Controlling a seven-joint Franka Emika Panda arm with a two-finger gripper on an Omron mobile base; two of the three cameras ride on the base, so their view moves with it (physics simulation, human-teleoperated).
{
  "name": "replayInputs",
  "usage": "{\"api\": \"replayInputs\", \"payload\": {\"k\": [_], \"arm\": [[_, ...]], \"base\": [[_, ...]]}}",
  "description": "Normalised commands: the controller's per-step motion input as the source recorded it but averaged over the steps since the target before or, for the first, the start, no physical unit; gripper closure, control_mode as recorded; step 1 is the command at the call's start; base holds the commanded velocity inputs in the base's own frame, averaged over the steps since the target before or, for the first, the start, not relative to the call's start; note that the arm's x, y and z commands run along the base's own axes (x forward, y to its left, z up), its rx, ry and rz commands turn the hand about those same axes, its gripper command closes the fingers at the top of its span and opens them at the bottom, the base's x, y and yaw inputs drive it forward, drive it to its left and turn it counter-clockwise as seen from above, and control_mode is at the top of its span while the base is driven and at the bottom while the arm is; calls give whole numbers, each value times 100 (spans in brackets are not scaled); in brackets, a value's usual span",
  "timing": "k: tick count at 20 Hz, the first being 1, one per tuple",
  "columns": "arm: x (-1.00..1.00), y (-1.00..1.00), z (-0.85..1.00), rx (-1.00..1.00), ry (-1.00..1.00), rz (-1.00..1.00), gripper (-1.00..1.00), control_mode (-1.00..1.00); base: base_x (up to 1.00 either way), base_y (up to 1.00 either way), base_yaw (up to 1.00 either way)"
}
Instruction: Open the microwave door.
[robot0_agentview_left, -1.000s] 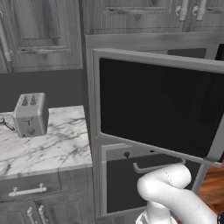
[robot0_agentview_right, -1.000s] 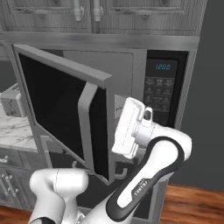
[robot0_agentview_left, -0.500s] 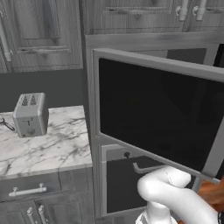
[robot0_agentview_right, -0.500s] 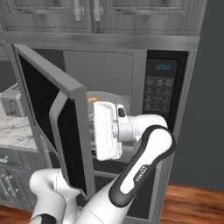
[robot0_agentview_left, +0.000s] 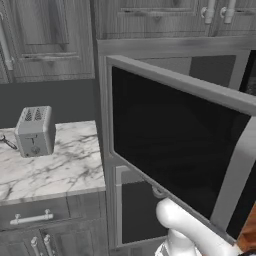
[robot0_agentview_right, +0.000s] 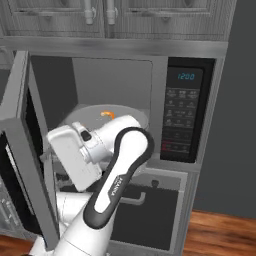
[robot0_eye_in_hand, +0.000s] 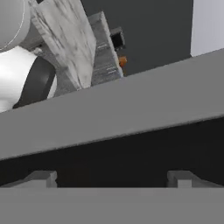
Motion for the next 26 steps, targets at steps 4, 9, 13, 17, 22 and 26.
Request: {"api": "replayInputs", "payload": {"k": [4, 9, 13, 17, 22, 26], "arm": [[-100, 76, -8, 0, -57, 12, -100, -100], [-43, 77, 0, 6, -49, 2, -100, -100], [49, 73, 0, 18, -27, 0, -100, -100], [87, 90, -2, 18, -20, 0, -100, -100], [94, 95, -7, 12, -28, -1, -100, -100], [61, 100, -7, 9, -35, -2, -100, -100]], "base": [[0, 0, 0], [0, 0, 0], [0, 0, 0], [0, 0, 0], [0, 0, 0], [0, 0, 0]]}}
